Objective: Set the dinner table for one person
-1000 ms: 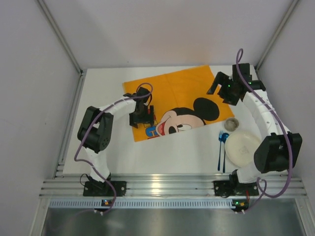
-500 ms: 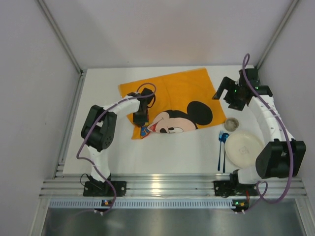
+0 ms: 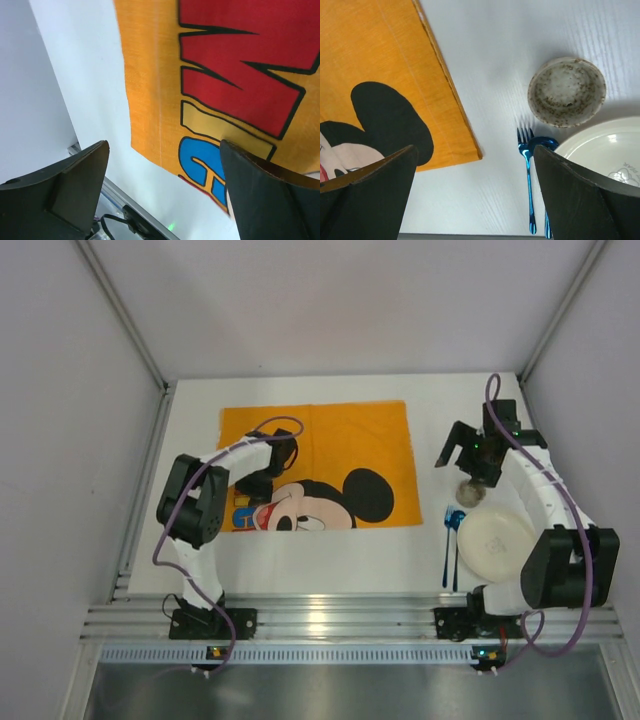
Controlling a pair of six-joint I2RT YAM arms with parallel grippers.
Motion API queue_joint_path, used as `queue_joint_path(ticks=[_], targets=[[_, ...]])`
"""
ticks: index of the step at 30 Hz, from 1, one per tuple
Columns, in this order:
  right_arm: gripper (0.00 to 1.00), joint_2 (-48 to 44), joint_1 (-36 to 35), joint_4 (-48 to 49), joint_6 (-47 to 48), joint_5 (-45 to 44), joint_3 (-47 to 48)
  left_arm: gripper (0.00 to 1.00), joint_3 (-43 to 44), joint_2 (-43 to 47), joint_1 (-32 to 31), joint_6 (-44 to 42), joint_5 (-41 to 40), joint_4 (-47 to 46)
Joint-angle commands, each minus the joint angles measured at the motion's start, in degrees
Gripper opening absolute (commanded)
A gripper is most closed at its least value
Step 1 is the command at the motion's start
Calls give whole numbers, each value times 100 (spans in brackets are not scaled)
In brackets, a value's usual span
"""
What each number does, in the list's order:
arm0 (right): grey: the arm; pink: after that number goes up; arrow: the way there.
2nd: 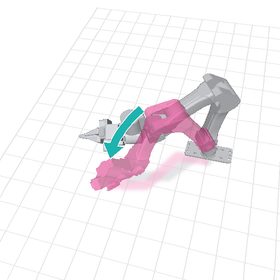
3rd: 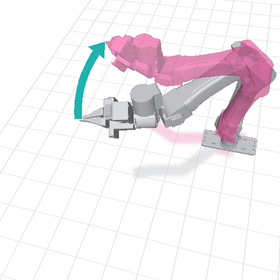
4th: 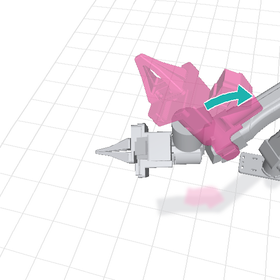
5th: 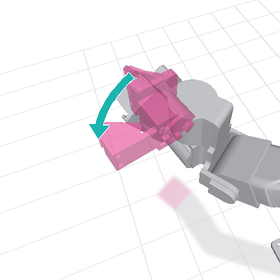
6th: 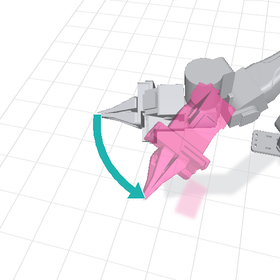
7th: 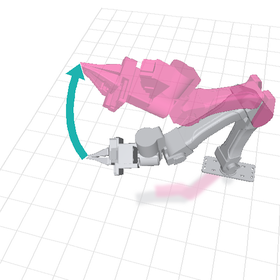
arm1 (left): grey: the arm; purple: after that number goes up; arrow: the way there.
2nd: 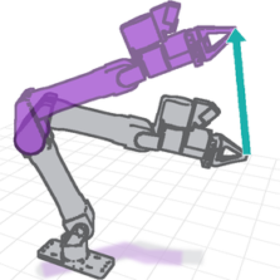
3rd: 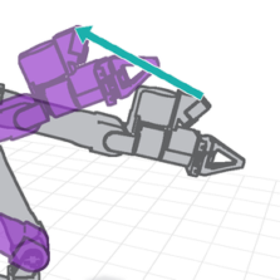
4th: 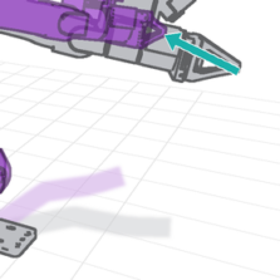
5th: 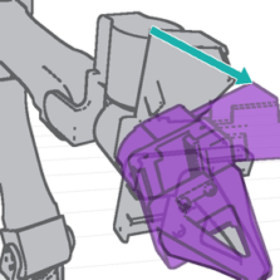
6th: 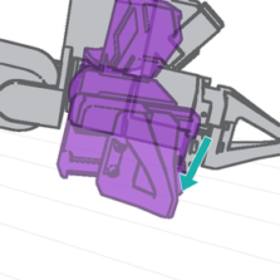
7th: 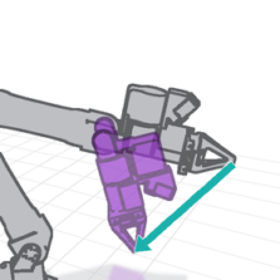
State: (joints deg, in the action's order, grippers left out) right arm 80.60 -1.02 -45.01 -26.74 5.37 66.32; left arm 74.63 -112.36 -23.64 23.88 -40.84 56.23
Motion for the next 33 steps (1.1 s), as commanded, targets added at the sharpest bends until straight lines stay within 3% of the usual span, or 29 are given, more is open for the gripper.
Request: queue_joint_path(ticks=[1, 5, 11, 16, 20, 30, 32, 33], targets=[[100, -158, 365, -69, 160, -501, 56, 99, 60, 423, -9, 214, -12, 152], [100, -53, 655, -104, 318, -1159, 161, 99, 314, 951, -9, 372, 243, 397], [98, 543, 831, 27, 337, -1389, 74, 99, 517, 1699, -9, 521, 339, 644], [80, 931, 831, 203, 170, -1512, -32, 99, 500, 2120, -9, 539, 428, 731], [73, 1098, 831, 300, 169, -1731, -207, 99, 342, 2270, -9, 574, 402, 758], [42, 1449, 840, 889, 73, -1706, -779, 99, 78, 2359, -9, 522, 480, 670], [27, 1529, 831, 994, 81, -1766, -840, 99, 104, 2341, -9, 504, 489, 653], [13, 1547, 822, 1125, 99, -1802, -849, 99, 122, 2324, -9, 469, 498, 627]])
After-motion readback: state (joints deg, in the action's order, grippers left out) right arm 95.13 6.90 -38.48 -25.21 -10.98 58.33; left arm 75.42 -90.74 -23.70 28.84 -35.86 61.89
